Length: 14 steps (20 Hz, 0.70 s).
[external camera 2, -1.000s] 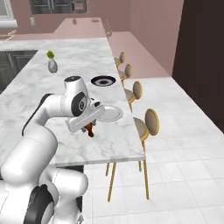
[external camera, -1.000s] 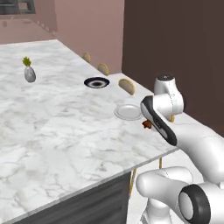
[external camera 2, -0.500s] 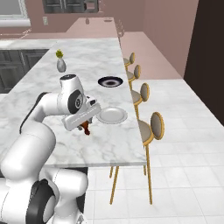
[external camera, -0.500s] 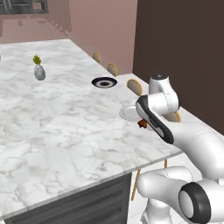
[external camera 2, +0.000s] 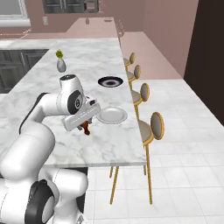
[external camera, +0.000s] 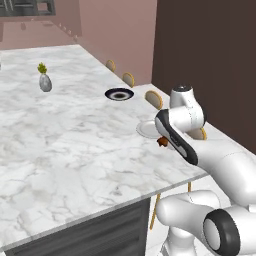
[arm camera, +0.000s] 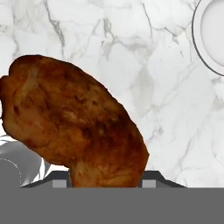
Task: Take the chicken drumsticks from the pan and place one on each plate on the dining counter.
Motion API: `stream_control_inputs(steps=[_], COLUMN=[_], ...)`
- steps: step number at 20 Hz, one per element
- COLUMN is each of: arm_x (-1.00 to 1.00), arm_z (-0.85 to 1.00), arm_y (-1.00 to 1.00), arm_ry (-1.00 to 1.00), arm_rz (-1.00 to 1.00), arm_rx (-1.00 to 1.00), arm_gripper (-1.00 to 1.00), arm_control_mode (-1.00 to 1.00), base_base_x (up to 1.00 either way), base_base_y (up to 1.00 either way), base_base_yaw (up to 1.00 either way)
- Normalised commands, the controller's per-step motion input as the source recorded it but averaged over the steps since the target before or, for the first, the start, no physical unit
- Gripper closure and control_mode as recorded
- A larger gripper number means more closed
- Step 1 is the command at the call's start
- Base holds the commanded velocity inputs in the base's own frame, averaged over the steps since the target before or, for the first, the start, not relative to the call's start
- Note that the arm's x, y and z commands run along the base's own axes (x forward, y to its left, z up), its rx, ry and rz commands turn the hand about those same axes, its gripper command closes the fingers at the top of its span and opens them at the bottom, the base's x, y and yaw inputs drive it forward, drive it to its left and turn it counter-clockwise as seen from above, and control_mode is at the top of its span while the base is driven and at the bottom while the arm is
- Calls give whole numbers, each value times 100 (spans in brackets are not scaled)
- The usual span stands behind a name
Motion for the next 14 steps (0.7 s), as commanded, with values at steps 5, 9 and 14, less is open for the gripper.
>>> stream_control_inputs(steps=[5,9,14], arm_x=[3,17,49], arm_z=[0,0,0], arm_y=[-2,-4,-20], arm_ry=[1,3,1], arm_rz=[0,0,0], arm_rx=[0,0,3], arm_gripper=[100,100,100], arm_control_mode=[-100,-100,-100], base_base_x=[7,0,0], base_base_y=[-4,0,0], base_base_yaw=[0,0,0])
